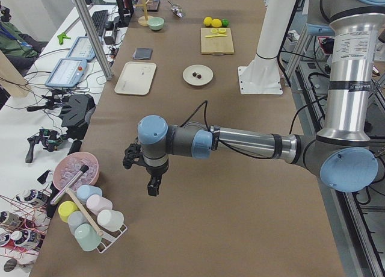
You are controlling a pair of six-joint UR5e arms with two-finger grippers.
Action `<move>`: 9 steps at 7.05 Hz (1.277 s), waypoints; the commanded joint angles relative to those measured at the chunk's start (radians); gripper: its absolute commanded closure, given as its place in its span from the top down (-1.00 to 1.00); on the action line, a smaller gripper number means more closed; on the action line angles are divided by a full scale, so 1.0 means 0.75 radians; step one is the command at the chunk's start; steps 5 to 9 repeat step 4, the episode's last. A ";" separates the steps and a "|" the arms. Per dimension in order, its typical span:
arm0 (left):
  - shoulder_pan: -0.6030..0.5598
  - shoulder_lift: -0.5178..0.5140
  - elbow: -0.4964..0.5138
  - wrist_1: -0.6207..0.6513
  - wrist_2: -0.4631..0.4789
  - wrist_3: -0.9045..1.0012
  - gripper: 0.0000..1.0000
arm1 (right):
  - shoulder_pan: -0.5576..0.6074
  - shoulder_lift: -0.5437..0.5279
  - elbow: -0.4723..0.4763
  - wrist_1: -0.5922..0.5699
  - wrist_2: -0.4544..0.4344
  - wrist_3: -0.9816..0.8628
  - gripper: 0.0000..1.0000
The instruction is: Place red cherry on plate
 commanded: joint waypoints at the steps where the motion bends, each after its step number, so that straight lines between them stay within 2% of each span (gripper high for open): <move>1: -0.003 0.000 0.000 0.000 0.002 0.000 0.96 | 0.000 0.000 0.009 0.000 0.004 0.003 1.00; 9: -0.003 -0.012 0.002 0.000 0.004 -0.004 0.96 | 0.000 0.002 0.018 0.000 0.004 0.003 1.00</move>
